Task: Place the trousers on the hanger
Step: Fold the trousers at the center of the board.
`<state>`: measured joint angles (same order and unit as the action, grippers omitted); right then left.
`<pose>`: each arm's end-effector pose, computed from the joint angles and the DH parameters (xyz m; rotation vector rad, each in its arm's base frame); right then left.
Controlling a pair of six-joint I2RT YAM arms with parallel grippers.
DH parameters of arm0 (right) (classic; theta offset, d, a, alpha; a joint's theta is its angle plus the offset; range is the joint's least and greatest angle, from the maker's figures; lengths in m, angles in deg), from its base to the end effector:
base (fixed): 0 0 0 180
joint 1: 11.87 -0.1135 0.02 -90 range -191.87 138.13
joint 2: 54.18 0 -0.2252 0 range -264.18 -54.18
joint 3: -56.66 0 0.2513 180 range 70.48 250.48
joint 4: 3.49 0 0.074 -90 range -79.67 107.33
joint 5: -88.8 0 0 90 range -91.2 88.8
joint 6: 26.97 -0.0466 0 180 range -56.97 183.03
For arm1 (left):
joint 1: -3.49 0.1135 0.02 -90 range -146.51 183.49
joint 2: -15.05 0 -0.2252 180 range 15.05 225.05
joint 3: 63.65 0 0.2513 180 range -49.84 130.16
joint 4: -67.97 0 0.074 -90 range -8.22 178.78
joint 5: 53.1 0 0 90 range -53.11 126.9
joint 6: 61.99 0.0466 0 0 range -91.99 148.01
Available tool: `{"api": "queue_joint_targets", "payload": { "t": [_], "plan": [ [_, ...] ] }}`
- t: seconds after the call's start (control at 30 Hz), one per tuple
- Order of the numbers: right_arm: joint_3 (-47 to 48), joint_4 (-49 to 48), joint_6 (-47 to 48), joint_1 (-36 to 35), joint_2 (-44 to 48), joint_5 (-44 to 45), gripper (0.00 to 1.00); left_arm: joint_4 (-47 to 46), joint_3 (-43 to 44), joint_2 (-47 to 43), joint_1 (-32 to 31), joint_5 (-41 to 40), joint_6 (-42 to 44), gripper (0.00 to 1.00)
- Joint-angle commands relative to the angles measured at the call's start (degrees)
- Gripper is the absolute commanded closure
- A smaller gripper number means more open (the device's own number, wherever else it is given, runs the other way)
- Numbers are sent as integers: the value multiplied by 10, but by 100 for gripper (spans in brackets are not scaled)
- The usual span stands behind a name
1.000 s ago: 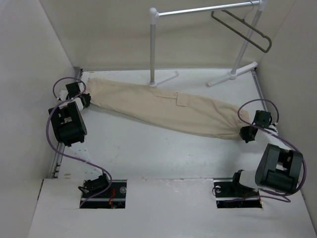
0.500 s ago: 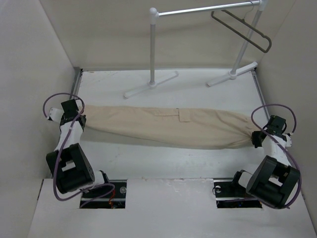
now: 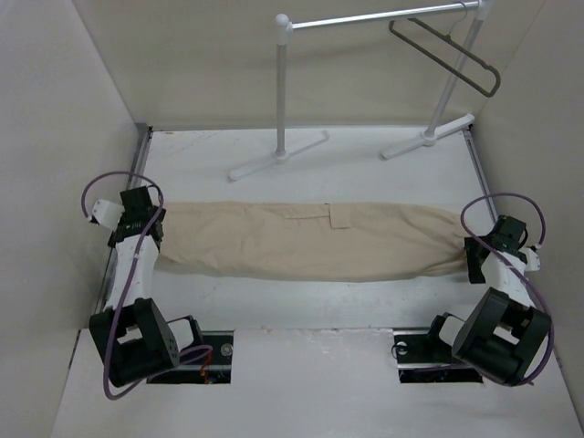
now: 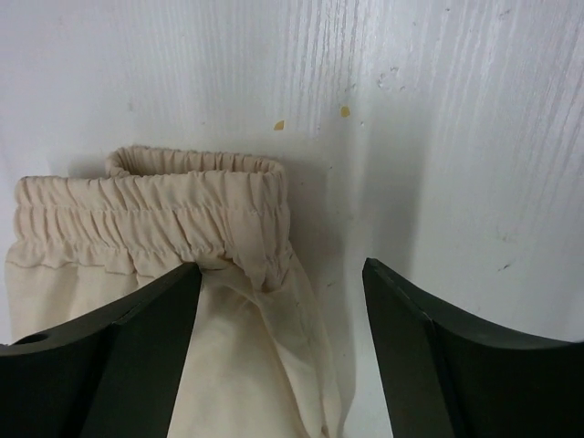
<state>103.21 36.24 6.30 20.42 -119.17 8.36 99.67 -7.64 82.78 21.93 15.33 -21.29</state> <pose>0.1873 -0.1275 0.1362 1.8413 1.7858 -0.0548 0.2469 0.1004 0.1902 -1.4143 1.7743 0.1563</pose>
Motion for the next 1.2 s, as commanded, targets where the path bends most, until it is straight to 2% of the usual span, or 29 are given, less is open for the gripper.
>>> {"api": "queue_joint_targets", "payload": {
  "t": [0.0, 0.2, 0.3, 0.37, 0.47, 0.5, 0.67, 0.77, 0.9, 1.03, 1.17],
  "plan": [
    [4, -38, 19, 5, -24, 24, 23, 6, 69, -40, -60, -13, 9, 27],
    [-9, -60, 13, 1, -37, 45, 32, 2, 76, -73, -206, -12, 6, 29],
    [3, -60, 3, -13, -53, 57, 52, -3, 60, -101, -281, -19, 3, 29],
    [15, -61, 8, -15, -61, 62, 75, -1, 54, -116, -310, -23, 2, 29],
    [23, -69, 10, -10, -71, 48, 94, 11, 50, -138, -333, -18, 5, 29],
    [20, -73, 11, -10, -58, 42, 97, 15, 50, -145, -333, -14, 8, 29],
    [21, -35, 29, -12, 104, 53, 99, 29, 68, -160, -324, 29, 23, 29],
    [76, 40, 42, -7, 184, 83, 99, 44, 111, -142, -342, 45, 32, 29],
    [135, 89, 80, -17, 254, 100, 98, 77, 191, -115, -371, 50, 51, 29],
    [189, 130, 101, -92, 295, 107, 98, 107, 258, -108, -388, 50, 62, 29],
    [197, 146, 81, -229, 327, 110, 99, 136, 297, -128, -368, 57, 78, 29]
  ]
}}
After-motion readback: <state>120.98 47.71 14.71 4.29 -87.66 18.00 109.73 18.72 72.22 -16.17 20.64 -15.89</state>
